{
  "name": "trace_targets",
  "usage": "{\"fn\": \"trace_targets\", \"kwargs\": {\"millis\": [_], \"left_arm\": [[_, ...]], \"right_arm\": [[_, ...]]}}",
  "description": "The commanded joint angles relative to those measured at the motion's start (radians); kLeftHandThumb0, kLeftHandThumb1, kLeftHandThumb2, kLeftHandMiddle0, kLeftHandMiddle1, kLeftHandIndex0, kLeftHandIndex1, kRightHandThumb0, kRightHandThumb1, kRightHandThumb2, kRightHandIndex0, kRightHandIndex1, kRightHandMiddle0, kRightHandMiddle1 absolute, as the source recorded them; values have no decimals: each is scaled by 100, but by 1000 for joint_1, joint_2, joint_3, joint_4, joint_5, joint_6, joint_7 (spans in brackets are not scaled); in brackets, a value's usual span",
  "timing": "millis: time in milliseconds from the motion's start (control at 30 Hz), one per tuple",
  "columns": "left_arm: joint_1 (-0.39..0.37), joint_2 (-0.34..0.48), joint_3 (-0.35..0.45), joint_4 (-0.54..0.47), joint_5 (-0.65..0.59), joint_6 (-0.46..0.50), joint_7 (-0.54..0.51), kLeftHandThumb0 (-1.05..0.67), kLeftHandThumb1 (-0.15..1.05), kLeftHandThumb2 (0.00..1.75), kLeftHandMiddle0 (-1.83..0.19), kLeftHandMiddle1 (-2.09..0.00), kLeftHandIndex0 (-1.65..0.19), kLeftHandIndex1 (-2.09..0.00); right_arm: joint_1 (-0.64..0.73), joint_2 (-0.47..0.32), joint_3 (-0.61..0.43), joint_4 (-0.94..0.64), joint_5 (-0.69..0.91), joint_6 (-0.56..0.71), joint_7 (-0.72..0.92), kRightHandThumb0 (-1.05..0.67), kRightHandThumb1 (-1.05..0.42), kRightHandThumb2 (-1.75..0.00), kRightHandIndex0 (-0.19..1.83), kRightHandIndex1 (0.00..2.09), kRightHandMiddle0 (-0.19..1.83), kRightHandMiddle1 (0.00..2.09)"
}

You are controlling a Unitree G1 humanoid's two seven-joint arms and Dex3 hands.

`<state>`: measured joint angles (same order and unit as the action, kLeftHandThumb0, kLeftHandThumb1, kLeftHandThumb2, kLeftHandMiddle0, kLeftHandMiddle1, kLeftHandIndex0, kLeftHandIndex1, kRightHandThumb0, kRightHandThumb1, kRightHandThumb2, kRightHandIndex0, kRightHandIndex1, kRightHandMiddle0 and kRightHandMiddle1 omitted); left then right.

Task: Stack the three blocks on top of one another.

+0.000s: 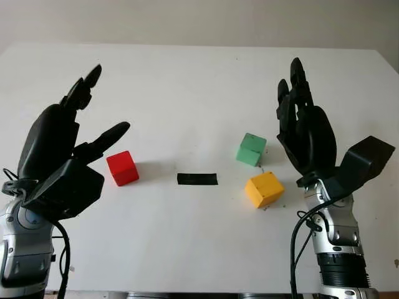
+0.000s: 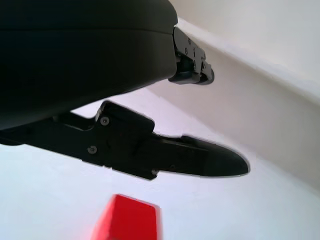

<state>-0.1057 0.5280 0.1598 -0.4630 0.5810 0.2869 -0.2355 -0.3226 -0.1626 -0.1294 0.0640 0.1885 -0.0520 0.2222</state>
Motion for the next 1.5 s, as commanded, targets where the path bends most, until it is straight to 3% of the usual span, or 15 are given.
{"fn": "trace_targets", "kwargs": {"millis": [0, 467, 667, 967, 1000, 1067, 1133, 1267, 1467], "left_arm": [[18, 43, -35, -39, 63, 33, -49, -80, 104, 10, -9, -4, -30, -9], [35, 49, -146, 41, 217, 79, -99, -83, 104, 6, -1, -4, -19, -3], [0, 46, -202, 137, 290, 86, -68, -76, 97, 3, 1, -5, -27, -7], [-24, 68, -243, 172, 376, 96, -86, -62, 89, 4, -2, -6, -39, -17], [-24, 71, -247, 172, 385, 96, -95, -60, 88, 5, -3, -6, -35, -30], [-24, 75, -249, 170, 394, 95, -103, -58, 88, 5, -5, -6, -11, -81], [-23, 73, -248, 173, 399, 89, -97, -54, 87, 5, -11, -7, -5, -113], [-14, 66, -234, 168, 372, 62, -76, -46, 92, 6, -19, -9, -9, -141], [-2, 65, -215, 153, 330, 34, -64, -34, 97, 6, -27, -11, -13, -157]], "right_arm": [[-6, -5, -1, -8, -3, -4, -2, -75, -105, -63, -19, 0, -19, 0], [12, -2, -1, -21, -1, 2, -11, -76, -105, -63, -19, 0, -19, 0], [19, -2, 0, -31, 1, 14, -12, -76, -105, -62, -19, 0, -19, 0], [19, -1, 2, -34, -3, 19, -15, -76, -105, -61, -19, 0, -19, 0], [19, -1, 3, -33, -4, 15, -15, -77, -105, -61, -19, 0, -19, 0], [20, 0, 3, -30, -2, 11, -12, -76, -105, -61, -19, 0, -19, 0], [20, -1, 3, -24, -3, 1, -8, -76, -105, -61, -19, 0, -19, 0], [21, -1, 2, -22, -4, 0, -9, -76, -105, -62, -19, 0, -19, 0], [20, -2, 1, -21, -3, 1, -8, -76, -105, -61, -19, 0, -19, 0]]}}
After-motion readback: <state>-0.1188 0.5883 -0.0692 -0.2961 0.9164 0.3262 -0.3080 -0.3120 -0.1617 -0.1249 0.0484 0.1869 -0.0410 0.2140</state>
